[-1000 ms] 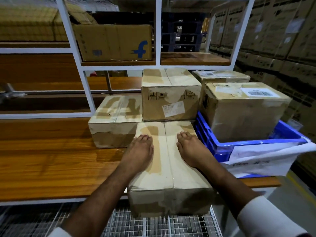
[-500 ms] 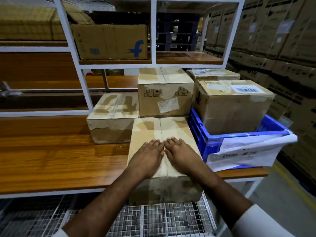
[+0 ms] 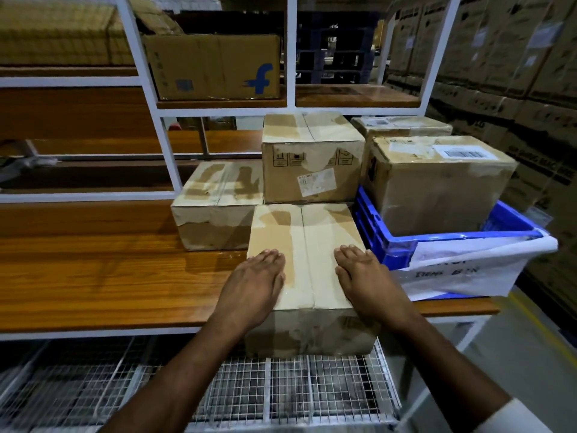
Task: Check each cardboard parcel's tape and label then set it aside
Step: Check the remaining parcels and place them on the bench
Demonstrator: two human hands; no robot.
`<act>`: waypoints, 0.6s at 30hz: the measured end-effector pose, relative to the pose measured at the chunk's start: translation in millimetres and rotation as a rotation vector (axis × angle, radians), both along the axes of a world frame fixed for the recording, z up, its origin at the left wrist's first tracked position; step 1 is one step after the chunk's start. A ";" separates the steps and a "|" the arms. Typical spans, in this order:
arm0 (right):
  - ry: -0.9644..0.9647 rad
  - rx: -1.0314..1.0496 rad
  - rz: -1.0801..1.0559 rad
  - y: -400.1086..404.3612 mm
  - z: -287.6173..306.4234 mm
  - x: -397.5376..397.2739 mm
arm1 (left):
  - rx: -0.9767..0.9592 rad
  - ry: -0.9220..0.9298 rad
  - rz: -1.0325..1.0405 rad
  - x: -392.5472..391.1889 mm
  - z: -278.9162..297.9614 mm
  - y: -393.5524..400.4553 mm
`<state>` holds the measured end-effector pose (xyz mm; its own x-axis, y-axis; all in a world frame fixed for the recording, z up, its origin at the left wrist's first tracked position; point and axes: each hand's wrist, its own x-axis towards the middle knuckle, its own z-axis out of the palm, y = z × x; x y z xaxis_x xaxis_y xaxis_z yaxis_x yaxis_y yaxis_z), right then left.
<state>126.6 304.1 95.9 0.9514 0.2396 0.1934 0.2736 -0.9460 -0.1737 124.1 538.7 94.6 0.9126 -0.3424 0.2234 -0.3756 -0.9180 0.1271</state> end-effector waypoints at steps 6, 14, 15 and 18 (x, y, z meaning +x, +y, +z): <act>0.058 -0.078 0.091 13.1 14.1 -6.0 | -0.028 0.006 -0.073 -6.6 7.0 -10.3; 0.008 -0.033 0.155 29.4 -4.4 -21.4 | -0.072 -0.010 -0.131 -27.1 -1.3 -30.5; 0.011 -0.006 0.154 26.3 -2.4 -21.3 | -0.076 -0.006 -0.121 -27.2 -0.3 -28.3; -0.024 0.026 0.098 6.8 -5.6 -27.9 | -0.089 -0.036 0.057 -32.9 -5.1 -9.6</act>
